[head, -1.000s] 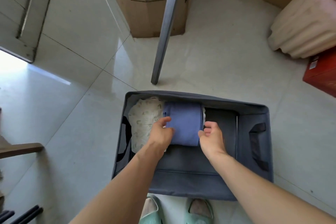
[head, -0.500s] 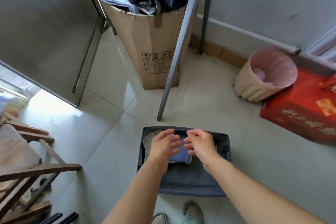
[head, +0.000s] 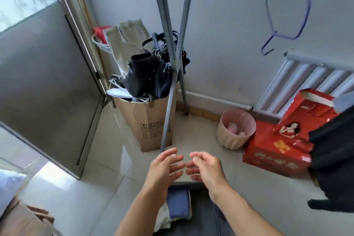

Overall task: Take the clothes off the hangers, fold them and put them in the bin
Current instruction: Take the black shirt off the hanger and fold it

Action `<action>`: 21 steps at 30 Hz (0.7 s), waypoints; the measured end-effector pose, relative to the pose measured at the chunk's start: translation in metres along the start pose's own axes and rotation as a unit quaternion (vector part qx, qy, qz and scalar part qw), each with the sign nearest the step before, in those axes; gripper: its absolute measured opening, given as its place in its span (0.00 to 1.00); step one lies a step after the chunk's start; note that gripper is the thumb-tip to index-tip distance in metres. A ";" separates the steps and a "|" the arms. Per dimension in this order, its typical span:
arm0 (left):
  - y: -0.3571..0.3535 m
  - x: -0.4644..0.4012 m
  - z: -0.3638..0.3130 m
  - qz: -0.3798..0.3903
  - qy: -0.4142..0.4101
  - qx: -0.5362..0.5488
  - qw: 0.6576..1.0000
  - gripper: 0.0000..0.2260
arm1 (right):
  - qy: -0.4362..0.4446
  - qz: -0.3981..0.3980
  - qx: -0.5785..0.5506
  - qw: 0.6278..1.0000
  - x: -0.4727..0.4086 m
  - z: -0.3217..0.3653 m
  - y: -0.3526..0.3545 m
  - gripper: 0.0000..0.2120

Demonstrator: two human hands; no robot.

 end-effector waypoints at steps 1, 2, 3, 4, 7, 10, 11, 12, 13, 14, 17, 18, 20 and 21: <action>-0.007 0.012 -0.010 0.009 -0.011 -0.011 1.000 0.09 | 0.011 -0.007 -0.003 1.000 0.012 0.014 0.005 0.09; -0.014 0.022 -0.019 0.019 -0.022 -0.019 0.999 0.09 | 0.022 -0.013 -0.006 1.000 0.022 0.026 0.010 0.09; -0.021 0.032 -0.026 0.029 -0.032 -0.025 0.999 0.09 | 0.032 -0.018 -0.008 0.999 0.033 0.036 0.014 0.09; -0.031 0.042 -0.034 0.043 -0.041 -0.031 0.998 0.09 | 0.044 -0.026 -0.012 0.999 0.044 0.048 0.020 0.09; -0.058 0.068 -0.051 0.091 -0.064 -0.053 0.992 0.10 | 0.081 -0.053 -0.018 0.995 0.072 0.079 0.040 0.09; -0.091 0.090 -0.063 0.139 -0.090 -0.092 0.982 0.10 | 0.110 -0.086 -0.031 0.990 0.095 0.103 0.067 0.09; -0.103 0.096 -0.065 0.154 -0.098 -0.106 0.978 0.10 | 0.117 -0.098 -0.030 0.988 0.102 0.109 0.078 0.09; -0.115 0.103 -0.066 0.169 -0.104 -0.118 0.973 0.10 | 0.125 -0.111 -0.026 0.986 0.110 0.115 0.090 0.09; -0.128 0.110 -0.067 0.185 -0.109 -0.130 0.968 0.10 | 0.132 -0.123 -0.024 0.983 0.119 0.120 0.101 0.09; -0.142 0.118 -0.068 0.204 -0.112 -0.139 0.963 0.11 | 0.139 -0.136 -0.025 0.981 0.128 0.125 0.114 0.09; -0.183 0.142 -0.067 0.252 -0.112 -0.156 0.949 0.10 | 0.158 -0.178 -0.032 0.971 0.156 0.138 0.154 0.09; -0.197 0.151 -0.065 0.267 -0.110 -0.156 0.945 0.10 | 0.165 -0.194 -0.026 0.967 0.165 0.143 0.168 0.09; -0.228 0.170 -0.060 0.301 -0.100 -0.152 0.936 0.09 | 0.190 -0.227 0.003 0.955 0.183 0.154 0.201 0.09; -0.242 0.179 -0.058 0.315 -0.095 -0.152 0.932 0.09 | 0.203 -0.243 0.018 0.948 0.191 0.160 0.217 0.09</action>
Point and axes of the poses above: each hand's wrist, its own x-axis away from the middle knuckle, its own y-axis out of the back of the hand, z = x × y, the point moved 4 cm from there along -x, towards the middle knuckle, and after that the axes turned 4 degrees about y, right-handed, at the moved point
